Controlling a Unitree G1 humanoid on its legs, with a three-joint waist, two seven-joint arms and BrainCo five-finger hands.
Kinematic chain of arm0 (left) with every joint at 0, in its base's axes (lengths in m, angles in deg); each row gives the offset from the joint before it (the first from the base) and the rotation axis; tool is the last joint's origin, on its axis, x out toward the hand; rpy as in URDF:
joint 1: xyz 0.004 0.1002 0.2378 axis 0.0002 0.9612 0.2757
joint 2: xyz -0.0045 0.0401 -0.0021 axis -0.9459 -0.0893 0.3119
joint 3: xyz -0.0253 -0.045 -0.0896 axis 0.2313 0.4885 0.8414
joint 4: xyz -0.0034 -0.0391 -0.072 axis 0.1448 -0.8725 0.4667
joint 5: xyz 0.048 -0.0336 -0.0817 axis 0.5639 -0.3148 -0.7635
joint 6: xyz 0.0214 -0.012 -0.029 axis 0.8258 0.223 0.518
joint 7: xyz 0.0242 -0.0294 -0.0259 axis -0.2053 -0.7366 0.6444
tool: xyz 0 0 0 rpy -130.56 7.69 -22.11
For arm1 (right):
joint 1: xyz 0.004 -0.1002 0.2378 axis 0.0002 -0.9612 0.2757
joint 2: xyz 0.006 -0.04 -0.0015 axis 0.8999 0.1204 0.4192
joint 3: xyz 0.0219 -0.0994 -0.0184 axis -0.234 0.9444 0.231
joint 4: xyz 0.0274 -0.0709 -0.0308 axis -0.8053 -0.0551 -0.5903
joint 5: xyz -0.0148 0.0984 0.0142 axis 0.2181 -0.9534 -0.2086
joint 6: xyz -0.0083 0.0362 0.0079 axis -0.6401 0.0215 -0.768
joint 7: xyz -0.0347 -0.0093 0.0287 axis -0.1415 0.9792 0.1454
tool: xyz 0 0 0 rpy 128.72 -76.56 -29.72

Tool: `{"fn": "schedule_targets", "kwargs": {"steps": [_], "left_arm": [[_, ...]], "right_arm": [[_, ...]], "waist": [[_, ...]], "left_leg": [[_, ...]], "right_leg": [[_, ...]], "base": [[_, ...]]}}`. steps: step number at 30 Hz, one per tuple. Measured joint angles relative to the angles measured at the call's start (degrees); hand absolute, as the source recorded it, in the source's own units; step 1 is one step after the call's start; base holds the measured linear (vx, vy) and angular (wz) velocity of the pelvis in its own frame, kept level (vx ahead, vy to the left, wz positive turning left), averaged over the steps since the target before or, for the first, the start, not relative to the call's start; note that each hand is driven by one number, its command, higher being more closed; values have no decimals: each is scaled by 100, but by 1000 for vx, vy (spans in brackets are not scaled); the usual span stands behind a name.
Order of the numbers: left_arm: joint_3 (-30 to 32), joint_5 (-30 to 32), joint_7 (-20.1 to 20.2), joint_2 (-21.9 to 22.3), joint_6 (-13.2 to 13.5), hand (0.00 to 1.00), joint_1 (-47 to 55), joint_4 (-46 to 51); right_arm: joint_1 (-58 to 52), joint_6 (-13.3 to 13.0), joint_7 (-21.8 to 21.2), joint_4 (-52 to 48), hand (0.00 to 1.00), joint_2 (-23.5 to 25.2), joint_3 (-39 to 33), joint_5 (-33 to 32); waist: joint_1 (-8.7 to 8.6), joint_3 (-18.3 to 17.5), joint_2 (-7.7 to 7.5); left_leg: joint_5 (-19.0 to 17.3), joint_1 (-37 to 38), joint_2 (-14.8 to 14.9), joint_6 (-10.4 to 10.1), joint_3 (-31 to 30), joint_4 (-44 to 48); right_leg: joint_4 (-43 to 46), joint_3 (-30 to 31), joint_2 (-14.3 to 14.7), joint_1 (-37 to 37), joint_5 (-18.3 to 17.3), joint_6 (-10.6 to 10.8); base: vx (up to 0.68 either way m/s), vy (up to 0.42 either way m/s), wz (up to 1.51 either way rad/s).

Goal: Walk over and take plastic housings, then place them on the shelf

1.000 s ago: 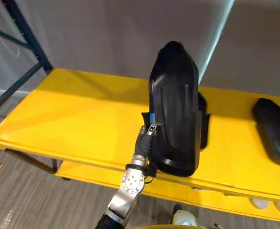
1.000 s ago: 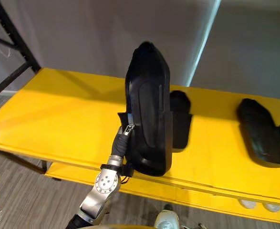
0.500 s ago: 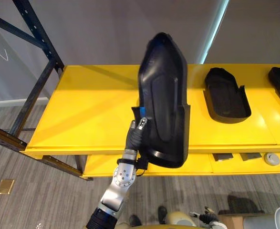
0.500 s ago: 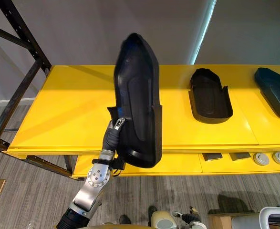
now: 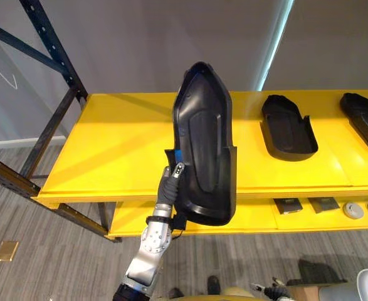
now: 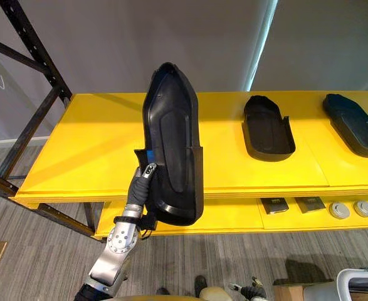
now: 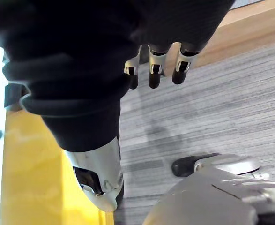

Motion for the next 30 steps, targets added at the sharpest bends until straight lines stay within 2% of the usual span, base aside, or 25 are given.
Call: {"fn": "schedule_targets", "kwargs": {"steps": [4, 9, 18, 21, 26, 27, 30], "left_arm": [[423, 64, -155, -65, -103, 100, -95, -45], [1008, 408, -338, -400, -249, 100, -731, -702], [1618, 671, -622, -993, -639, 100, -1731, -2193], [1809, 674, -634, -1143, -779, 100, -1990, -2630], [1941, 719, -639, -1305, -920, 100, -2410, -3093], [1975, 747, -639, -1311, -935, 0, -2514, -3213], [2047, 833, -695, -1345, -1003, 0, -2778, -3454]], "right_arm": [[-50, -6, -5, -52, 0, 64, 13, 48], [-119, 0, -27, -33, 0, 41, -26, 55], [-116, 30, -159, 13, 0, 34, -71, 161], [-117, 33, -161, 17, 0, 37, -72, 163], [-108, 23, -169, 14, 0, 42, -93, 212], [-107, 20, -173, 15, 0, 42, -103, 212], [-104, 14, -174, 14, 0, 48, -118, 214]], "waist": [[-56, -82, -60], [-189, -293, 22], [-251, -292, 24], [-332, -286, 23], [-352, -161, 16], [-344, -148, 13], [-351, -106, -11]], "left_leg": [[-34, 189, 4, 7, 140, -271], [185, 351, -122, -6, 188, -734], [274, 350, -193, 53, 194, -890], [284, 314, -225, 68, 182, -909], [330, 172, -295, 138, 199, -933], [355, 163, -308, 167, 216, -976], [380, 170, -326, 177, 212, -1042]], "right_leg": [[-180, 172, 56, 60, 166, 19], [-411, 225, 10, 70, 330, 41], [-421, 279, 39, -19, 352, 52], [-421, 294, 10, -64, 362, 65], [-424, 314, -49, -223, 413, 122], [-425, 321, -54, -256, 424, 127], [-440, 315, -63, -271, 428, 131]], "base": [[-42, -11, -32], [-17, 17, -8], [-6, 2, -2], [-35, 1, 1], [-55, 6, -2], [-65, 0, -5], [-29, -1, 0]]}}
